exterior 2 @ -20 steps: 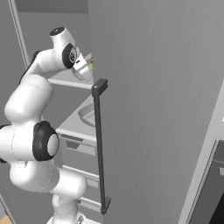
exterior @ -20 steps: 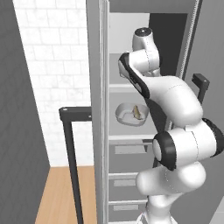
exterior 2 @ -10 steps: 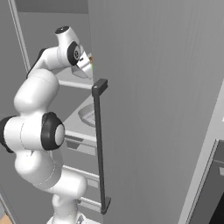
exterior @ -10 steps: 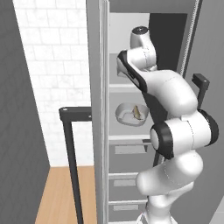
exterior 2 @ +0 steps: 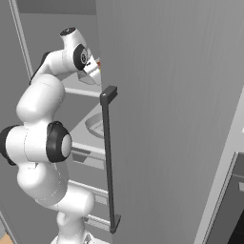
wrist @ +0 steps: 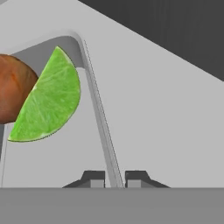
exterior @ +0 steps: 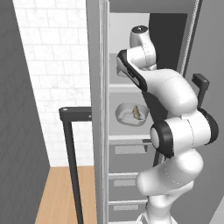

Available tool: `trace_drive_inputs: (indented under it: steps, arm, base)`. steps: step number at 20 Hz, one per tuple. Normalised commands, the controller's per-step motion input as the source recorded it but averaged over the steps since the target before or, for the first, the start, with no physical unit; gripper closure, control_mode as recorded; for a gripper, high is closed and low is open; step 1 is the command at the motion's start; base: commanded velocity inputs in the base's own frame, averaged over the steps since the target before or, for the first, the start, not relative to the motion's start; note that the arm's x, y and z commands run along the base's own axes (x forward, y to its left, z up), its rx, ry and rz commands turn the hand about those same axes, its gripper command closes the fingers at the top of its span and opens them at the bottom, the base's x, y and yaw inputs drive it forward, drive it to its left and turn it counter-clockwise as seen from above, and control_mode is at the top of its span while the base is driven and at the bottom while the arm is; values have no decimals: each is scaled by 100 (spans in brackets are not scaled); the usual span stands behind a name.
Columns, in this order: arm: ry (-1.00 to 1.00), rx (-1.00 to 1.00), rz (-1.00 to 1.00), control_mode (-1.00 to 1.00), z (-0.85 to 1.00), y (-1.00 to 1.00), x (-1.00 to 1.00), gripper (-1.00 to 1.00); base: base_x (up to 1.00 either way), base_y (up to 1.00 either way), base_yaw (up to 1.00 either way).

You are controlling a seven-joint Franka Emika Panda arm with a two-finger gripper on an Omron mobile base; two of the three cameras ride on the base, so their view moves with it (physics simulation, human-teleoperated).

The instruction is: Take the meat container that has the fish and place it on the second highest rack of the freezer. Then take the vegetable container that has the onion and lemon wedge and place it on the highest rack of the freezer.

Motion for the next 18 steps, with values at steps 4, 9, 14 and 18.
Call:
trace_drive_inputs:
  steps: [4, 9, 14, 18]
  arm:
    - [0, 0, 0, -100, 0, 0, 0, -100]
    - [0, 0, 0, -100, 0, 0, 0, -100]
    - [-1, 0, 0, -100, 14, -1, -12, -100]
    - [-11, 0, 0, -100, 17, -1, -55, -100]
  base:
    - [0, 0, 0]
    - [0, 0, 0]
    - [0, 0, 0]
    - [0, 0, 0]
